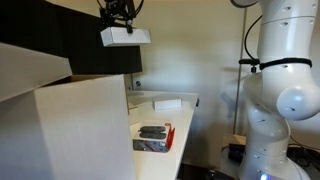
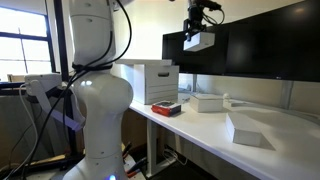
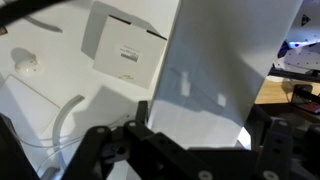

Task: Pick up the two box and put them on the table

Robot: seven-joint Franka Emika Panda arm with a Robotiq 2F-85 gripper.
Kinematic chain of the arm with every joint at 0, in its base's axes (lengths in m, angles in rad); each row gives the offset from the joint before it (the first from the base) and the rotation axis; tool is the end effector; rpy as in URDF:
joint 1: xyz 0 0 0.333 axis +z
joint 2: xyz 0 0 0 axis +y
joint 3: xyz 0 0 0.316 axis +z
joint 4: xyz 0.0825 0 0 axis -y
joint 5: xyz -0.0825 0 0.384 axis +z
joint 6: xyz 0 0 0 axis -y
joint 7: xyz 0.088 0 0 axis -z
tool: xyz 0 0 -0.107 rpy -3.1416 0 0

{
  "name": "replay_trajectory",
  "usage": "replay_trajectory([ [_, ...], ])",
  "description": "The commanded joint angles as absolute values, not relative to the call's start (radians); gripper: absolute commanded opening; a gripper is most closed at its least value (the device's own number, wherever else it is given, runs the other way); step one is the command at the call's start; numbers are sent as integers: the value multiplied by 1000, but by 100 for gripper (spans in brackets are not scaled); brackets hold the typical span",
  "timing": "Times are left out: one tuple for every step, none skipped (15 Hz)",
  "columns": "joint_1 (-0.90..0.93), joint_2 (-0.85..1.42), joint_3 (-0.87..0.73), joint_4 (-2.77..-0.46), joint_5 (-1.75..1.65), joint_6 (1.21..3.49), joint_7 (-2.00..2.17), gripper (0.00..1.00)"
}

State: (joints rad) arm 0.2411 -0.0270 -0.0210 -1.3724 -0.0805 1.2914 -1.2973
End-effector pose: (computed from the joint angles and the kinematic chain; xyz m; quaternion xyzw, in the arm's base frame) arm 0.5017 0.1016 0.7061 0.7318 0.6799 -0.0430 0.0194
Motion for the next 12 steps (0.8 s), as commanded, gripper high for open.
replay_trajectory([
  [194, -81, -77, -1481, -66, 1336, -1287, 66],
  [182, -86, -96, -1506, -63, 1344, -1284, 66],
  [171, -89, -115, -1526, -63, 1354, -1280, 66],
  [108, -84, -82, -1533, -56, 1353, -1282, 66],
  [89, -87, -93, -1555, -54, 1366, -1272, 66],
  [64, -87, -98, -1573, -53, 1382, -1264, 66],
  [41, -85, -102, -1589, -50, 1405, -1247, 66],
  [20, -88, -107, -1610, -48, 1436, -1226, 66],
  [1, -94, -111, -1636, -41, 1473, -1205, 66],
  [-8, -80, -108, -1650, -31, 1521, -1167, 66],
  [-17, -76, -107, -1665, -23, 1554, -1145, 66],
  [-25, -73, -108, -1686, -16, 1589, -1127, 66],
])
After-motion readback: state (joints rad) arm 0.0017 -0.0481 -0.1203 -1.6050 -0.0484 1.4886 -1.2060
